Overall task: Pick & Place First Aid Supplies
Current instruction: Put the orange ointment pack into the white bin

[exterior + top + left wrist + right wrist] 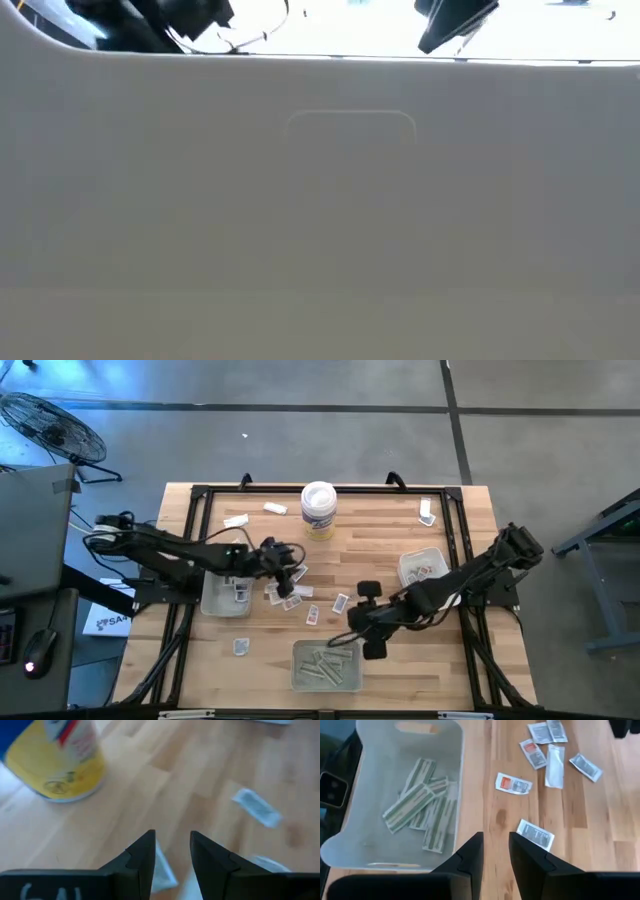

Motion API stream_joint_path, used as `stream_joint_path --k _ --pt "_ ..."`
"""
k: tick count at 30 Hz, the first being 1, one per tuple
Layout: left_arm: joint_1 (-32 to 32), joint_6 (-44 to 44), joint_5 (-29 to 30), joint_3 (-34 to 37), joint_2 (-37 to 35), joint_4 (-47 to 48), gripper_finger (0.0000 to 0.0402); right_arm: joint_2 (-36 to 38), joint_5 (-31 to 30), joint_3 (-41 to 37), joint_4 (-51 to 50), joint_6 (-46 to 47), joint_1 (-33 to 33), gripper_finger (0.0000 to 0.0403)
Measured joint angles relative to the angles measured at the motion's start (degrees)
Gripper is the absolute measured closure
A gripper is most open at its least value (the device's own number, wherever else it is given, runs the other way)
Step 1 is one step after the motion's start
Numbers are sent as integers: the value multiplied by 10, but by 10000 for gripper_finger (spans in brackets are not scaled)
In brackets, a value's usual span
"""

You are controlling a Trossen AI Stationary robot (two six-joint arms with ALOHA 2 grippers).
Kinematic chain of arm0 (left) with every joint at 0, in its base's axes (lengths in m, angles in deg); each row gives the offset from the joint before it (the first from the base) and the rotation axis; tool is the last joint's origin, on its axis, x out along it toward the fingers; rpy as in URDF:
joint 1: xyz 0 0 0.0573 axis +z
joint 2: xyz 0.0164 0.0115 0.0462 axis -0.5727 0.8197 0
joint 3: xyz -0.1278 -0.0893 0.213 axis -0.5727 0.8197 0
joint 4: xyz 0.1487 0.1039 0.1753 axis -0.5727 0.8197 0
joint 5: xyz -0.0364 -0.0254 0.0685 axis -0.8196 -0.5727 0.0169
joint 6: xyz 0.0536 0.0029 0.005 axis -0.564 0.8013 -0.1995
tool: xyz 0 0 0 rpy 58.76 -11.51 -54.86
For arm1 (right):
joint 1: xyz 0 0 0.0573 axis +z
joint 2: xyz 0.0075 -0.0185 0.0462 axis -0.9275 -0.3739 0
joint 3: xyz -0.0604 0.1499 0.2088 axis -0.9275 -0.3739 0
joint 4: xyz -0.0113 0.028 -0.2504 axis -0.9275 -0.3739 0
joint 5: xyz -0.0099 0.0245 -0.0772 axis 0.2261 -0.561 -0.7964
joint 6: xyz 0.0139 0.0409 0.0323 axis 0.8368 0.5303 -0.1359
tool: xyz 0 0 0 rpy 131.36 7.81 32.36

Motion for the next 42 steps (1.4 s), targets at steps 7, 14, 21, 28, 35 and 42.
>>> stream_joint_path --k 7,14,21,28,35,42 --pt "1 -20 -20 0 62 -7 282 38 16 -76 79 14 -14 318" --pt "1 -30 -16 -1 132 -50 282 42 18 -94 104 -9 -28 318" --pt "1 -30 -15 0 165 -63 282 42 19 -94 105 -14 -35 318" --pt "1 -30 -5 -2 187 -64 282 42 19 -94 109 -14 -35 318" --pt "0 -27 1 -2 198 -62 300 42 19 -94 119 -14 -35 318" --pt "1 -7 -4 -3 199 -35 391 42 19 -94 131 -13 -35 319"
